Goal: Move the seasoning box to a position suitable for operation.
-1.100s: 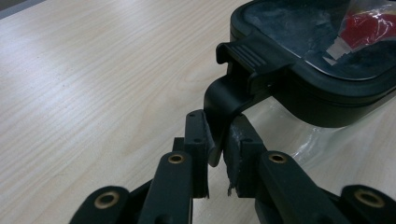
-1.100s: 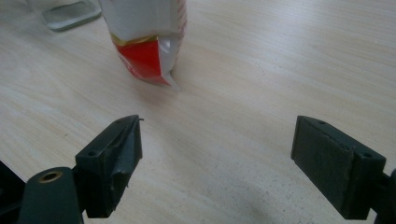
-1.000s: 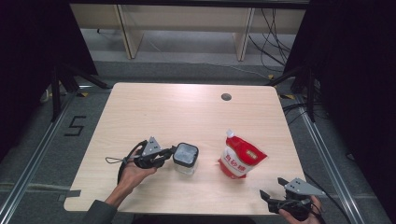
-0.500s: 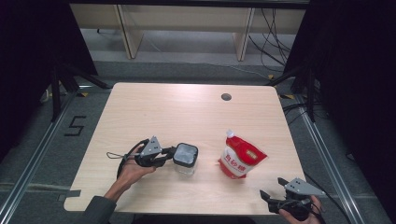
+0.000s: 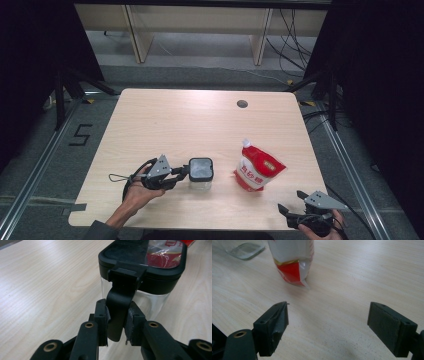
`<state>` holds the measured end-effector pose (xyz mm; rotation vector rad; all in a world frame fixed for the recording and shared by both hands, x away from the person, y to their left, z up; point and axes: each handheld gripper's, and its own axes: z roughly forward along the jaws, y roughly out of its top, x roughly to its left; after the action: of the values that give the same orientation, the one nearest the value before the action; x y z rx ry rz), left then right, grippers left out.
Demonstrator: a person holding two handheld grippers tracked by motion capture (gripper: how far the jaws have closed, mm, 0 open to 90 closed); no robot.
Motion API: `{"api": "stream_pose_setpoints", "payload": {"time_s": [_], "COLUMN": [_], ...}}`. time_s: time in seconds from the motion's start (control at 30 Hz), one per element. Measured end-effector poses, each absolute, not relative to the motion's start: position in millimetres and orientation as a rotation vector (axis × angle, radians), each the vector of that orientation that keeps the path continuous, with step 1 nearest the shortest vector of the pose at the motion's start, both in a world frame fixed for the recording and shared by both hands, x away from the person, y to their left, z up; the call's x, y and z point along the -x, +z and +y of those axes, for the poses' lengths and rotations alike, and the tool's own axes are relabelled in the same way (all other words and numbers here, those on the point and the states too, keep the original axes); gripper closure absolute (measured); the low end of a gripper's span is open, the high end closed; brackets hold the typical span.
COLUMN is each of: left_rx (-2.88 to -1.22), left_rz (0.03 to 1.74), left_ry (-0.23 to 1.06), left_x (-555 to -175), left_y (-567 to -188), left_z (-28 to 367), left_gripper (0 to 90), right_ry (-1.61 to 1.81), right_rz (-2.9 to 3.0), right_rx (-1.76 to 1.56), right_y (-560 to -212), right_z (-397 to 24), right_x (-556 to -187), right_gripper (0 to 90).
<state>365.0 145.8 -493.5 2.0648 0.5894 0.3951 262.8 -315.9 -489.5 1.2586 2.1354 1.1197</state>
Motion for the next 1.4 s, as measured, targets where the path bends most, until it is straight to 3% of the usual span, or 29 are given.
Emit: {"api": "stream_pose_setpoints", "payload": {"time_s": [1.2,1.3,1.4], "left_rx": [-2.070,-2.042,-2.044], "left_rz": [0.446,0.485,0.495], "left_ry": [0.237,0.196,0.198], "left_x": [-329.7,-327.6,-324.9], "left_y": [-500.7,-498.4,-491.8], "left_z": [120.0,119.8,123.5], "left_gripper": [72.8,67.5,53.0], "right_ry": [1.164,1.191,1.203], "right_rz": [2.202,2.210,2.220], "right_rx": [-1.153,-1.213,-1.159], "right_y": [-487.5,-487.4,-488.3], "right_z": [-301.0,-297.6,-297.9], "right_x": [-260.1,-256.8,-258.8], "right_gripper": [18.4,18.4,18.0]}}
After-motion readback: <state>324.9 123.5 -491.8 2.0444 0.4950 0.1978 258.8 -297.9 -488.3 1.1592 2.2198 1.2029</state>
